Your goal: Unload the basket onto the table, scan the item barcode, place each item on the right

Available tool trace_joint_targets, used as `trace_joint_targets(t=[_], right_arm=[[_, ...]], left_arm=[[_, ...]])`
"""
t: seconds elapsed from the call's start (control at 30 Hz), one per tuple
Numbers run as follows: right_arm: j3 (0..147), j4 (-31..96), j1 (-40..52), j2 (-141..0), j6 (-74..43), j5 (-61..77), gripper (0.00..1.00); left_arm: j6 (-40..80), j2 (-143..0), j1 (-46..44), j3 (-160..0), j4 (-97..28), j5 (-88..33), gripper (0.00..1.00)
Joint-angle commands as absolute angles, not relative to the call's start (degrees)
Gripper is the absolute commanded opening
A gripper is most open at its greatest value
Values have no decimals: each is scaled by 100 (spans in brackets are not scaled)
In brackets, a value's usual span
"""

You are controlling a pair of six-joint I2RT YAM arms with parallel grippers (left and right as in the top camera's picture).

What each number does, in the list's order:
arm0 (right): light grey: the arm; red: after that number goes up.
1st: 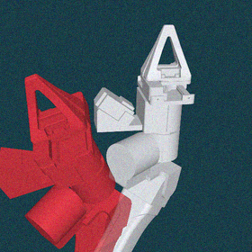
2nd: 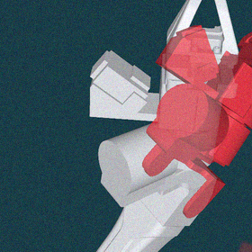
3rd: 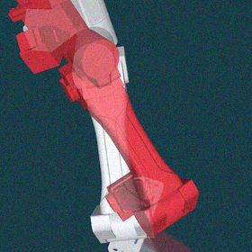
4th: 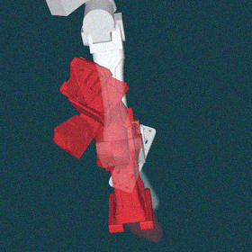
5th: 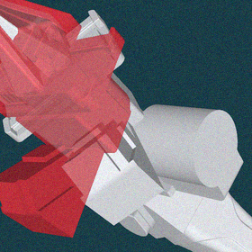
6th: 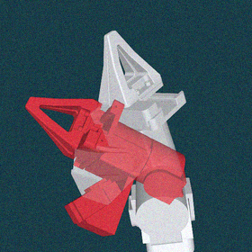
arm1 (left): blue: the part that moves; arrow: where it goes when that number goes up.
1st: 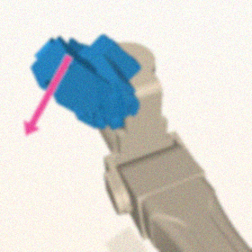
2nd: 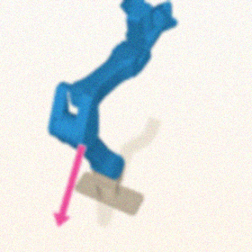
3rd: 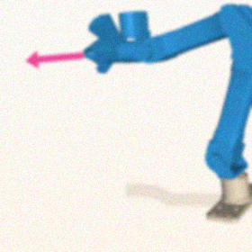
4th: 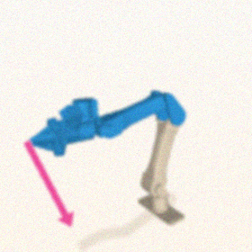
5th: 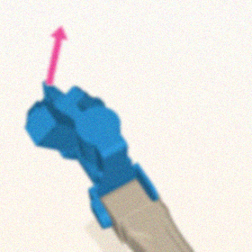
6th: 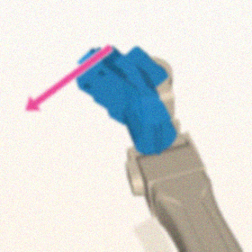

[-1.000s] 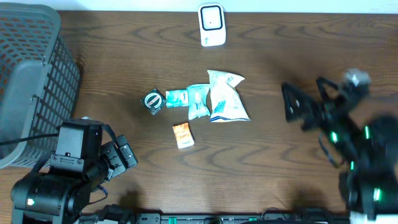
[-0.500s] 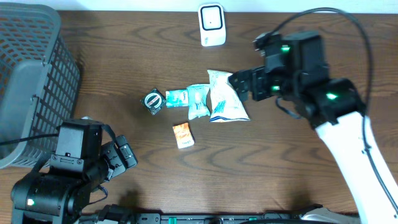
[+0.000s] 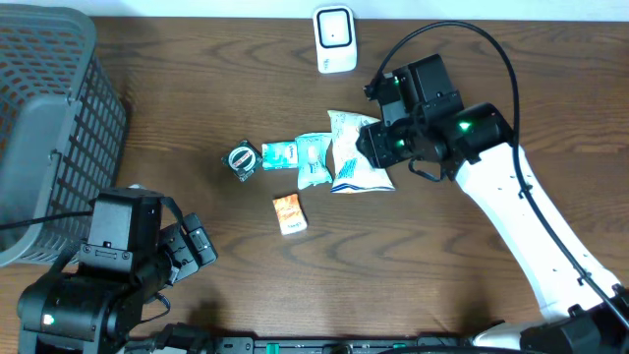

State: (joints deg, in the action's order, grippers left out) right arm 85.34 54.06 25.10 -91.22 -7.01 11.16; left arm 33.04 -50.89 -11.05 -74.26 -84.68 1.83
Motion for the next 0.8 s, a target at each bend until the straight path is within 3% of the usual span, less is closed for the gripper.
trace_joint_targets(t=[0.0,0.33,0.77], right_arm=[[8641,5199,2556,-9419,-683,1168,4],[8641,4565,2556,-10619,-1282,508,1],[8643,5811,2556,-11664,-1481,270,1]], left_arm=[[3330,-5085,-1107,-7422,-8482,215,98],[3332,-5085,-1107,-7422,-8482,215,98],[3332,-5085,-1107,-7422,-8482,215,98]])
